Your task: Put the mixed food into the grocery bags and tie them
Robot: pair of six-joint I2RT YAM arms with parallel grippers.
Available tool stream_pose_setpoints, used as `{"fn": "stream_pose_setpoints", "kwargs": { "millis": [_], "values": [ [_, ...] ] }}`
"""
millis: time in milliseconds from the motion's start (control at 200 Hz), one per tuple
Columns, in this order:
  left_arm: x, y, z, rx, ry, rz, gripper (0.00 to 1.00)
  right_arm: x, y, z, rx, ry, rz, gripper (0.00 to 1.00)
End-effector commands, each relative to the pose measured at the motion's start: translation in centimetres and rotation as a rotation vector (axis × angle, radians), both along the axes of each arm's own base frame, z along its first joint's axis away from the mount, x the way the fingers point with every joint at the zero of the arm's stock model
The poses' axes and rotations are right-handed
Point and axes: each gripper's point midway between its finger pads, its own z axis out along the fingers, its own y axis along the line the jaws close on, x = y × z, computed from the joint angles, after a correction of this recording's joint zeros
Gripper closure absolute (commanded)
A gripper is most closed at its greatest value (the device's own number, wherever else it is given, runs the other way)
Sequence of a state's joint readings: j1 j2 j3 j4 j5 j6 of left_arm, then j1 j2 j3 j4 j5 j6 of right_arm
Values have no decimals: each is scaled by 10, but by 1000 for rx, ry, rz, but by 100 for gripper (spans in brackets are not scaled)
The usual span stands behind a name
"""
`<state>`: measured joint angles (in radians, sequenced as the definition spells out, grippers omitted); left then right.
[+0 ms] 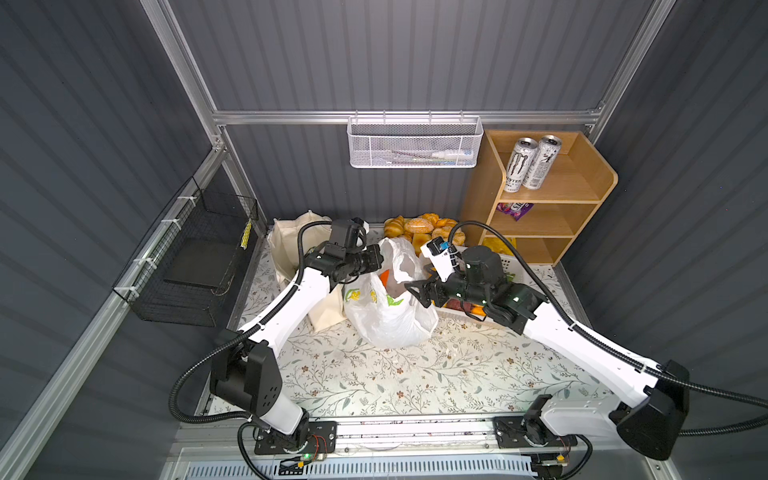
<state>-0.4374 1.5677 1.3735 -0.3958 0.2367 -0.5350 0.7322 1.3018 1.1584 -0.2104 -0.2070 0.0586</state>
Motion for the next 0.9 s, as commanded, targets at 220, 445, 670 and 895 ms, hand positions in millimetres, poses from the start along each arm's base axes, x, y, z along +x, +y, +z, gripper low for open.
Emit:
{"fn": "stream_pose_setpoints", "kwargs": {
  "millis": [220, 445, 670, 895],
  "values": [
    [5, -4, 7, -16, -10, -14, 100, 24, 17, 9, -46, -35, -20, 47],
    [10, -8, 48, -6, -99, -58, 69, 31, -8, 70, 93, -21, -88, 100],
    [12, 27, 114, 104, -258, -29, 26, 36, -15, 104, 189, 35, -111, 100],
    [-52, 4, 138, -2, -312, -260, 25, 47, -21, 95, 215, 88, -148, 100]
  ]
}}
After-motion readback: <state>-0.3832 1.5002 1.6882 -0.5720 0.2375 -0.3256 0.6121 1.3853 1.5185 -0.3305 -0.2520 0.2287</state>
